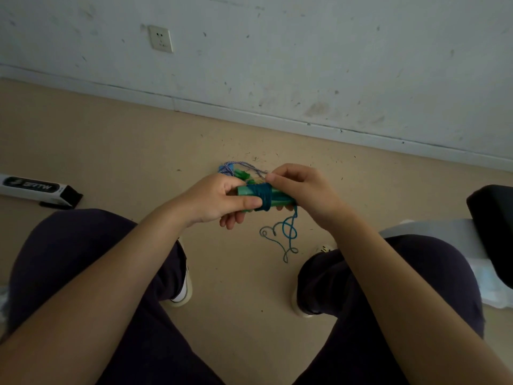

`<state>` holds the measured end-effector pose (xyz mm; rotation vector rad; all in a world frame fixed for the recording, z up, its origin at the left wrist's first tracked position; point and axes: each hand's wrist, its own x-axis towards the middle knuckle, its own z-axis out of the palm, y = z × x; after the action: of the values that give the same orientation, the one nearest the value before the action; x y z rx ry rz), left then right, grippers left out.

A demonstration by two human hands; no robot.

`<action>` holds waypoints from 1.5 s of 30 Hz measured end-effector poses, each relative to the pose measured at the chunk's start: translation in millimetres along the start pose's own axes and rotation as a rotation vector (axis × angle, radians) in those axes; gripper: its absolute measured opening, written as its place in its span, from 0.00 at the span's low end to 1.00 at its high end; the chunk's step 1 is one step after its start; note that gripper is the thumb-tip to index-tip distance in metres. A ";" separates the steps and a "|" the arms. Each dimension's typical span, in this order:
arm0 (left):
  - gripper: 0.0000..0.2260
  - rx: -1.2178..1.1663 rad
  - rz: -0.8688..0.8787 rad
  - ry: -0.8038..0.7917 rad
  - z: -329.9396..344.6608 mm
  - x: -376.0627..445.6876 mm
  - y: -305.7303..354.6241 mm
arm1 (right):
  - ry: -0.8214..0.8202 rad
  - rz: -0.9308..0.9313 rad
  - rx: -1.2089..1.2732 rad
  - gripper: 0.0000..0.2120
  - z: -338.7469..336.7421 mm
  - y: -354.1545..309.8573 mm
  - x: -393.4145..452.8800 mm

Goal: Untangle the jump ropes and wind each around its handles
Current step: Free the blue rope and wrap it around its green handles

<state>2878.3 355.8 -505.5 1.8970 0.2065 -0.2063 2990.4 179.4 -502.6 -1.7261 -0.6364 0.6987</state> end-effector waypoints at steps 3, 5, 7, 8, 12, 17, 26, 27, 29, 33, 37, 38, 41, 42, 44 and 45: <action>0.09 -0.144 0.024 0.105 1.4 0.7 2.7 | -0.084 0.009 0.230 0.12 -0.7 -5.0 -2.8; 0.09 -0.221 0.038 0.176 4.8 2.2 3.4 | -0.119 0.005 0.292 0.14 0.8 -6.1 -2.8; 0.09 -0.243 0.035 0.236 8.8 4.2 2.6 | -0.100 -0.014 0.281 0.13 5.3 -3.6 -1.8; 0.09 -0.261 0.030 0.271 10.0 5.3 2.3 | -0.079 -0.017 0.272 0.12 8.0 -0.9 -0.8; 0.12 -0.354 -0.006 0.507 0.6 9.1 -1.9 | -0.056 0.024 0.210 0.08 14.5 5.9 -1.5; 0.14 -0.126 -0.095 0.632 -9.4 15.3 -13.8 | -0.051 -0.029 -0.071 0.06 20.3 0.8 -5.0; 0.11 0.215 -0.125 -0.004 -7.0 8.7 -11.9 | 0.211 -0.276 -0.438 0.05 12.4 6.6 1.5; 0.11 0.203 -0.109 -0.033 -6.3 8.0 -9.8 | 0.208 -0.282 -0.444 0.05 10.7 7.4 2.5; 0.10 0.184 -0.081 -0.058 -4.5 6.1 -6.2 | 0.173 -0.232 -0.416 0.05 9.0 9.4 3.2; 0.08 0.138 -0.027 -0.048 -2.4 2.6 -3.5 | 0.067 -0.078 -0.116 0.09 8.5 9.5 3.8; 0.07 0.093 0.022 0.018 1.5 2.2 -1.5 | 0.006 -0.034 0.028 0.06 5.9 6.8 4.2; 0.07 0.080 0.031 0.039 2.3 2.5 -1.3 | 0.005 -0.019 0.071 0.07 5.5 5.8 3.1; 0.07 0.004 0.066 0.102 4.3 3.6 -0.2 | -0.035 -0.003 0.212 0.14 2.1 2.5 0.5; 0.07 -0.052 0.069 0.138 4.9 4.6 -0.1 | -0.063 -0.001 0.255 0.17 1.3 1.9 0.1; 0.07 -0.184 0.066 0.254 5.4 8.3 -0.9 | -0.099 -0.003 0.310 0.18 1.4 3.2 -0.5; 0.08 -0.230 0.060 0.329 5.0 10.8 -1.1 | -0.101 -0.009 0.296 0.15 3.4 5.2 -0.5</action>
<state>2888.2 352.0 -510.8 1.6957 0.3781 0.1665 2987.9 180.0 -508.3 -1.4209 -0.5775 0.8340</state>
